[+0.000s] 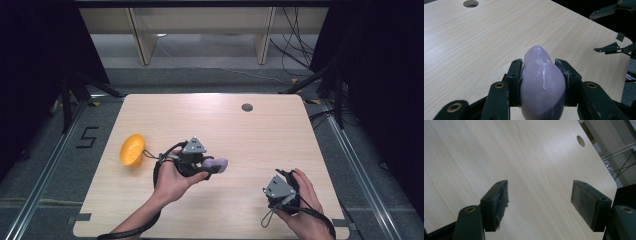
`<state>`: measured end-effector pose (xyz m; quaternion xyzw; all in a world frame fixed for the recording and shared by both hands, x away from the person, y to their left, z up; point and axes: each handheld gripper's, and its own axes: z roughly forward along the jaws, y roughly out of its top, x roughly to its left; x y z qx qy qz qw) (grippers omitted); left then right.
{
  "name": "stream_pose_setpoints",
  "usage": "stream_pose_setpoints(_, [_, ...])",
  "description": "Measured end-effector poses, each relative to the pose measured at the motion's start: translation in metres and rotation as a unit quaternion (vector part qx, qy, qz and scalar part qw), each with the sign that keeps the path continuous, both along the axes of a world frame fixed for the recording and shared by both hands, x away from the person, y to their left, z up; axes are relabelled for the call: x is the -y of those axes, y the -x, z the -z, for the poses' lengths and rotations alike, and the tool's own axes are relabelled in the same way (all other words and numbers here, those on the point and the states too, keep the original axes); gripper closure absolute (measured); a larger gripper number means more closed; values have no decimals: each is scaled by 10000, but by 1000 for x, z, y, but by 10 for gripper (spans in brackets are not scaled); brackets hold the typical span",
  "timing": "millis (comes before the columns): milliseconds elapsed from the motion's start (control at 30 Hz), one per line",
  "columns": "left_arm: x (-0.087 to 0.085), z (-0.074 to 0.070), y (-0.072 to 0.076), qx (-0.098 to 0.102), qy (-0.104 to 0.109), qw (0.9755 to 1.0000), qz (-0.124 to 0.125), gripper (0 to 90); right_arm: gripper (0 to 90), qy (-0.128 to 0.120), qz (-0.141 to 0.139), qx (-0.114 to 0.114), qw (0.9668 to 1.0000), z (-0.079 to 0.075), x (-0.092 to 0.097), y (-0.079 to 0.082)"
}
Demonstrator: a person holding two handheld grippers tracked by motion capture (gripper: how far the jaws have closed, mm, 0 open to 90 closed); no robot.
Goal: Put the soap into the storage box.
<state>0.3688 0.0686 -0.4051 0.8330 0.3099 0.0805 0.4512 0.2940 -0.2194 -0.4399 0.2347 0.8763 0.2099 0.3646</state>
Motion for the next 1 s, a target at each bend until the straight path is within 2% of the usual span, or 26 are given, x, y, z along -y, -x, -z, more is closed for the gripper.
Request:
stream_pose_setpoints(33, [-2,-1,0,0,-58,10000,-25,587,309,-4,8,-18,10000,0,0,0])
stream_pose_setpoints(100, [-3,0,-1,14,42,10000,-34,586,309,15,-2,-16,10000,0,0,0])
stream_pose_setpoints(200, [-9,-1,-2,29,-62,10000,-25,586,309,14,-16,-8,10000,0,0,-1])
stream_pose_setpoints(233, [-9,-1,-1,4,30,9999,-136,587,309,-11,1,-37,10000,0,0,-1])
stream_pose_setpoints(300, [-14,-2,-2,0,-36,10000,-82,587,309,36,-61,-1,10000,0,1,-2])
stream_pose_setpoints(333, [-14,-2,-1,14,33,9999,-169,586,309,104,-97,57,9999,-1,2,-2])
stream_pose_setpoints(367, [-17,-2,-2,28,-42,10000,-86,586,309,99,-112,44,9999,-1,2,-3])
stream_pose_setpoints(400, [-18,-2,-1,27,-27,9999,-145,586,309,21,-16,-2,10000,0,1,-1])
stream_pose_setpoints(467, [-20,-2,-1,27,32,9998,-191,586,309,29,-48,7,10000,0,2,-2])
stream_pose_setpoints(500, [-23,-3,-1,43,-51,9998,-198,586,309,42,-64,21,10000,0,2,-2])
stream_pose_setpoints(567, [-25,-3,-1,61,-8,9998,-181,586,309,17,-25,10,10000,0,2,-2])
stream_pose_setpoints(600, [-27,-3,-1,57,-70,9997,-211,586,309,55,-77,25,10000,0,2,-2])
stream_pose_setpoints(700, [-32,-2,0,52,-69,9996,-283,586,309,38,-43,-8,10000,1,2,-2])
stream_pose_setpoints(767, [-35,-2,-1,17,12,9995,-327,587,309,-25,39,-37,10000,1,1,-2])
stream_pose_setpoints(833, [-39,-2,-1,59,-61,9995,-297,587,309,11,20,0,10000,1,2,-2])
stream_pose_setpoints(1000, [-45,-1,-1,44,-12,9993,-377,587,309,34,-17,-23,10000,1,2,-2])
